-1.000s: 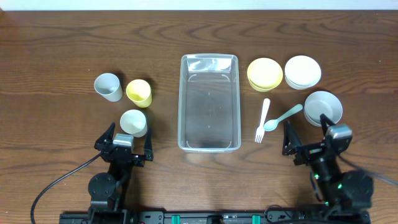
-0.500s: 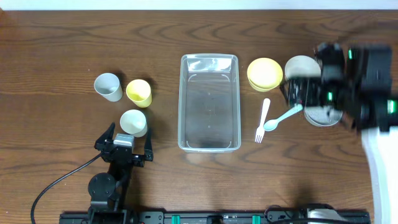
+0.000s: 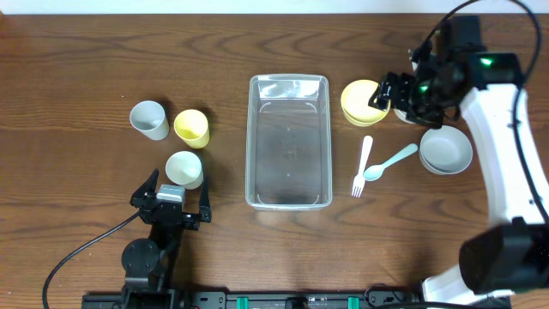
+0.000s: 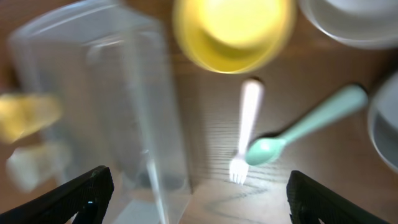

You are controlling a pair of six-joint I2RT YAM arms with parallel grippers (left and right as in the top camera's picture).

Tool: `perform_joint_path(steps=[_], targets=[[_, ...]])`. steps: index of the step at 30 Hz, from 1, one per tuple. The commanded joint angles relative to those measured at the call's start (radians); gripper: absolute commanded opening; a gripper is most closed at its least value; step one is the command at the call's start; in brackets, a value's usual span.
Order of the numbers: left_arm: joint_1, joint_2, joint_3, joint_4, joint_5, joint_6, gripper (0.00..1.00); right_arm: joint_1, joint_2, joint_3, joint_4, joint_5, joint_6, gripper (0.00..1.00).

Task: Pack container
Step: 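Move the right gripper to the yellow bowl and grasp its rim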

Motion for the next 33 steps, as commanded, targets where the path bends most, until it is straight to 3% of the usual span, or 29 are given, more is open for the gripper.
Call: perform_joint_path(steps=[1, 4, 8, 15, 24, 33], targets=[[0.005, -0.005, -0.018, -0.034, 0.007, 0.005, 0.98, 0.060, 0.042, -0.014, 0.000, 0.238, 0.289, 0.91], [0.005, -0.005, -0.018, -0.034, 0.007, 0.005, 0.98, 0.110, 0.082, -0.028, 0.018, 0.317, 0.384, 0.91], [0.005, -0.005, -0.018, -0.034, 0.007, 0.005, 0.98, 0.169, 0.140, -0.028, 0.058, 0.378, 0.465, 0.75], [0.005, -0.005, -0.018, -0.034, 0.007, 0.005, 0.98, 0.190, 0.241, -0.028, 0.113, 0.405, 0.571, 0.73], [0.005, -0.005, -0.018, -0.034, 0.007, 0.005, 0.98, 0.182, 0.374, -0.028, 0.161, 0.404, 0.580, 0.59], [0.005, -0.005, -0.018, -0.034, 0.007, 0.005, 0.98, 0.154, 0.422, -0.028, 0.217, 0.404, 0.574, 0.54]])
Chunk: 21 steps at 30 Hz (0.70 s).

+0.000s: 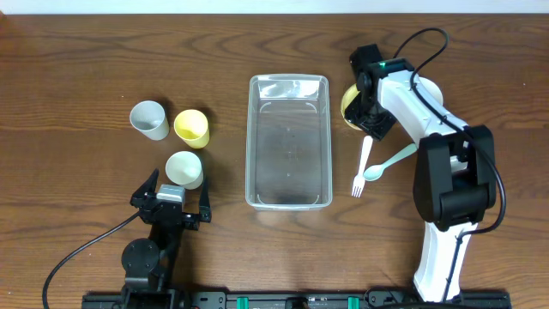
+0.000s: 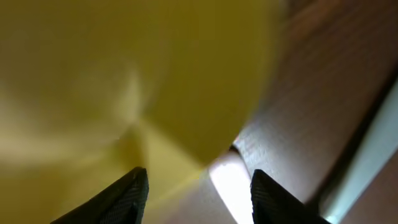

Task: Pack container
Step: 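Move the right gripper to the yellow bowl and grasp its rim, then lift the yellow bowl and lower it into the clear container, release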

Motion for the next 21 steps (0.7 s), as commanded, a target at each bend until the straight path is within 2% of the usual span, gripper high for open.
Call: perform_joint_path(steps=[1, 9, 11, 18, 19, 21], targets=[[0.005, -0.005, -0.018, -0.034, 0.007, 0.005, 0.98, -0.023, 0.008, -0.005, 0.016, 0.019, 0.008, 0.54], [0.005, -0.005, -0.018, -0.034, 0.007, 0.005, 0.98, -0.047, 0.008, -0.005, 0.054, 0.019, -0.054, 0.50], [0.005, -0.005, -0.018, -0.034, 0.007, 0.005, 0.98, -0.051, 0.008, -0.005, 0.058, 0.020, -0.062, 0.42], [0.005, -0.005, -0.018, -0.034, 0.007, 0.005, 0.98, -0.054, 0.008, -0.005, 0.070, 0.020, -0.087, 0.05], [0.005, -0.005, -0.018, -0.034, 0.007, 0.005, 0.98, -0.054, 0.008, -0.005, 0.070, 0.020, -0.089, 0.01], [0.005, -0.005, -0.018, -0.034, 0.007, 0.005, 0.98, -0.054, 0.008, -0.005, 0.070, 0.023, -0.098, 0.01]])
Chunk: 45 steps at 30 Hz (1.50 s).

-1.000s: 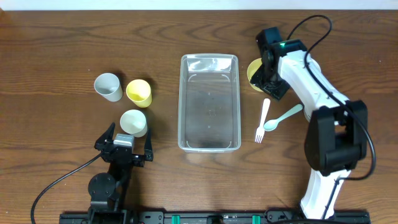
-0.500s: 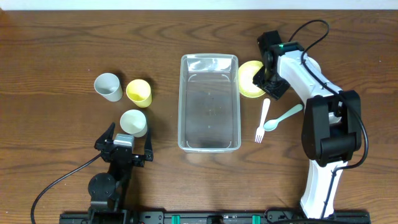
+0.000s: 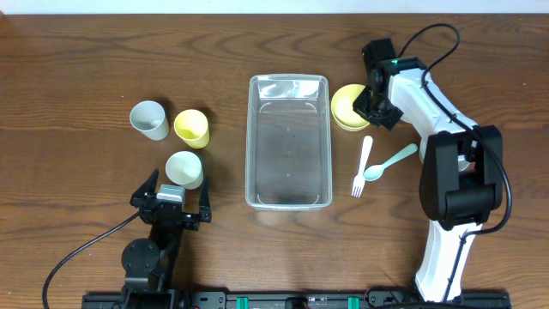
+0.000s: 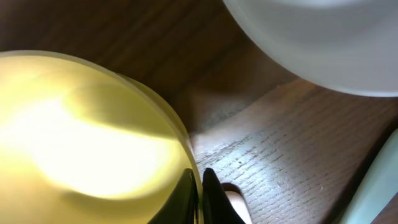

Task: Pack container
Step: 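Lift the yellow bowl and lower it into the clear container, release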

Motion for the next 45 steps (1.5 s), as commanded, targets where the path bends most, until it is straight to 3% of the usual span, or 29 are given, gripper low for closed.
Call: perform_joint_path(steps=[1, 12, 20, 26, 37, 45], targets=[[0.005, -0.005, -0.018, -0.034, 0.007, 0.005, 0.98, -0.008, 0.014, -0.008, -0.006, 0.030, -0.026, 0.01], [0.005, -0.005, -0.018, -0.034, 0.007, 0.005, 0.98, -0.054, -0.091, 0.024, -0.038, 0.011, -0.148, 0.01], [0.005, -0.005, -0.018, -0.034, 0.007, 0.005, 0.98, -0.074, -0.325, 0.077, -0.002, -0.220, -0.314, 0.01], [0.005, -0.005, -0.018, -0.034, 0.007, 0.005, 0.98, -0.002, -0.442, 0.077, 0.076, -0.382, -0.384, 0.01], [0.005, -0.005, -0.018, -0.034, 0.007, 0.005, 0.98, 0.260, -0.314, 0.077, 0.154, -0.210, -0.314, 0.01], [0.005, -0.005, -0.018, -0.034, 0.007, 0.005, 0.98, 0.293, -0.159, 0.077, 0.158, -0.150, -0.263, 0.01]])
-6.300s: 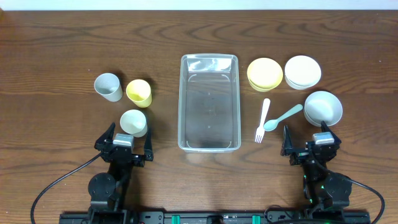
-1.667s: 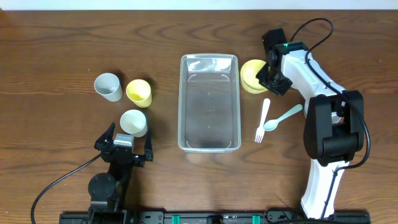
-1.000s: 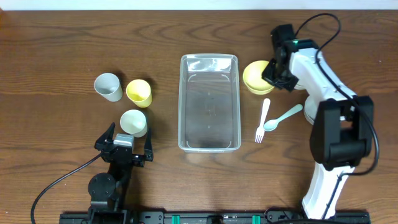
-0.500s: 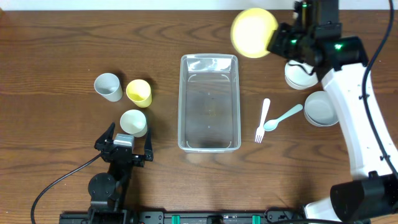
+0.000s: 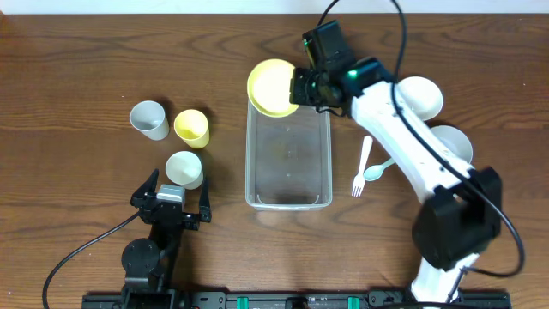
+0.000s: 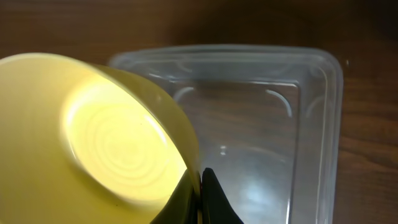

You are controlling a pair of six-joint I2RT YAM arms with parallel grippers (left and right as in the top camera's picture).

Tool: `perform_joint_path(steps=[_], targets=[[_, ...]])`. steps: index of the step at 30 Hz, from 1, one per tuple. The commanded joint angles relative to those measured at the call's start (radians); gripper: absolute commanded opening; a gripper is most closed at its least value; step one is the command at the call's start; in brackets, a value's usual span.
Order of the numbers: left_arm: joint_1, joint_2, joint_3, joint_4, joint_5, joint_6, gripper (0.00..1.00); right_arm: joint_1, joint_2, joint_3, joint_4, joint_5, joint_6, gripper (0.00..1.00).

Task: Pack container
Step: 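Lift the yellow bowl and lower it into the clear container, release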

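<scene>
My right gripper [image 5: 296,88] is shut on the rim of a yellow bowl [image 5: 271,87], holding it tilted above the far end of the clear plastic container [image 5: 288,199]. In the right wrist view the yellow bowl [image 6: 106,143] fills the left, pinched between the black fingertips [image 6: 211,190], with the container [image 6: 323,93] behind it. A white fork [image 5: 362,166] and a mint spoon [image 5: 375,172] lie right of the container. Two white bowls [image 5: 420,94] [image 5: 453,142] sit at the right. My left gripper [image 5: 171,204] rests open at the front left.
Three cups stand left of the container: a grey one [image 5: 149,119], a yellow one [image 5: 192,128] and a pale green one [image 5: 184,168]. The right arm [image 5: 403,137] stretches over the table's right half.
The yellow bowl has left the table right of the container and now hangs in my right gripper over the container's far end. A white bowl that was under the arm now shows.
My right gripper was open, high over the right side, with the yellow bowl on the table. Then it was down at the bowl's rim, still open. Then it was shut on the rim. Now the bowl hangs tilted above the container.
</scene>
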Motion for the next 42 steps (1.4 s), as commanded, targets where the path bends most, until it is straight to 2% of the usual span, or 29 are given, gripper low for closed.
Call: perform_joint_path(steps=[1, 15, 16, 17, 18, 19, 21, 29, 35, 42], targets=[[0.005, -0.005, -0.018, -0.034, 0.007, 0.005, 0.98, -0.002, 0.046, 0.001, 0.008, 0.046, 0.035, 0.01], [0.005, -0.005, -0.018, -0.034, 0.007, 0.005, 0.98, -0.002, 0.183, 0.001, 0.014, 0.092, 0.036, 0.02], [0.005, -0.005, -0.018, -0.034, 0.007, 0.005, 0.98, -0.002, 0.185, 0.001, 0.014, 0.092, 0.036, 0.05], [0.005, -0.005, -0.018, -0.034, 0.007, 0.005, 0.98, -0.002, 0.188, 0.001, 0.013, 0.094, 0.035, 0.11], [0.005, -0.005, -0.018, -0.034, 0.007, 0.005, 0.98, -0.002, 0.188, 0.001, 0.013, 0.095, 0.035, 0.23], [0.005, -0.005, -0.018, -0.034, 0.007, 0.005, 0.98, -0.002, 0.188, 0.001, 0.013, 0.097, 0.035, 0.30], [0.005, -0.005, -0.018, -0.034, 0.007, 0.005, 0.98, -0.002, 0.188, 0.001, 0.014, 0.098, 0.035, 0.35], [0.005, -0.005, -0.018, -0.034, 0.007, 0.005, 0.98, -0.004, 0.172, 0.022, 0.016, 0.059, -0.007, 0.35], [0.005, -0.005, -0.018, -0.034, 0.007, 0.005, 0.98, -0.008, 0.069, 0.137, -0.111, 0.015, -0.040, 0.36], [0.005, -0.005, -0.018, -0.034, 0.007, 0.005, 0.98, -0.134, -0.111, 0.175, -0.243, 0.141, -0.036, 0.49]])
